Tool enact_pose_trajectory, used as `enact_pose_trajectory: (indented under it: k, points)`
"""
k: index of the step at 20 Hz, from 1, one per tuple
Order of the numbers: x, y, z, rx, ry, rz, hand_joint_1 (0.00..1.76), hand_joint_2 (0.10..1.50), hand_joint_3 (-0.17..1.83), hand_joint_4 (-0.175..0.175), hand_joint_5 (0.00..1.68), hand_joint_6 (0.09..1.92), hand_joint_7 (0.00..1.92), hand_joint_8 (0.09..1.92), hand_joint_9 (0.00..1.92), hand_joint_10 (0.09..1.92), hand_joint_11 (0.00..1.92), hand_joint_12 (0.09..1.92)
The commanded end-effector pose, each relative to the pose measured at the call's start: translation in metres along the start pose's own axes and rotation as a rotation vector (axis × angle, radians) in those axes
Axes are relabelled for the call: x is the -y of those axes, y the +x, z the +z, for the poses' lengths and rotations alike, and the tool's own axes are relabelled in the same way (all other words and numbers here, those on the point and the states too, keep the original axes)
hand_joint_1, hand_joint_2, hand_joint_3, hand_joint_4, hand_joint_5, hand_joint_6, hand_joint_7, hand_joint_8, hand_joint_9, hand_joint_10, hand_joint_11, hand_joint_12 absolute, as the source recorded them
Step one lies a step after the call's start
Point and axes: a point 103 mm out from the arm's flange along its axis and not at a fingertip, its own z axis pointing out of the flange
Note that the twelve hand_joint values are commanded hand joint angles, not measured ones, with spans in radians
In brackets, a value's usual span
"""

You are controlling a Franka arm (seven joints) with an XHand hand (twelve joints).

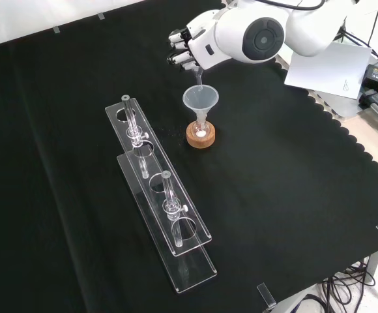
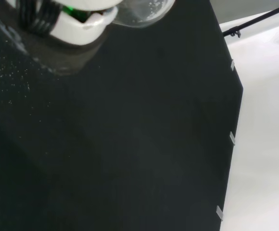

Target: Pour all the NaCl from the weighing funnel into the round-bottom flask.

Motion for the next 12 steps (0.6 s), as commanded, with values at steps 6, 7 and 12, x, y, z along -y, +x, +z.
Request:
enact_pose_trajectory:
  k: [6, 7, 12]
  points:
    - [0.0008, 0.0017, -0.0052, -0.005, -0.013, 0.003, 1.11, 0.71, 0.55, 0.175, 1.29, 0.60, 0.76, 0.65, 1.25, 0.09, 1.13, 0.82]
    - [0.0006, 0.0012, -0.0040, -0.008, -0.013, 0.004, 1.11, 0.71, 0.55, 0.175, 1.29, 0.60, 0.76, 0.65, 1.25, 0.09, 1.13, 0.82]
    - [0.0000, -0.0025, 0.0002, -0.054, -0.023, 0.011, 1.11, 0.71, 0.55, 0.175, 1.29, 0.60, 0.76, 0.65, 1.25, 0.09, 1.13, 0.82]
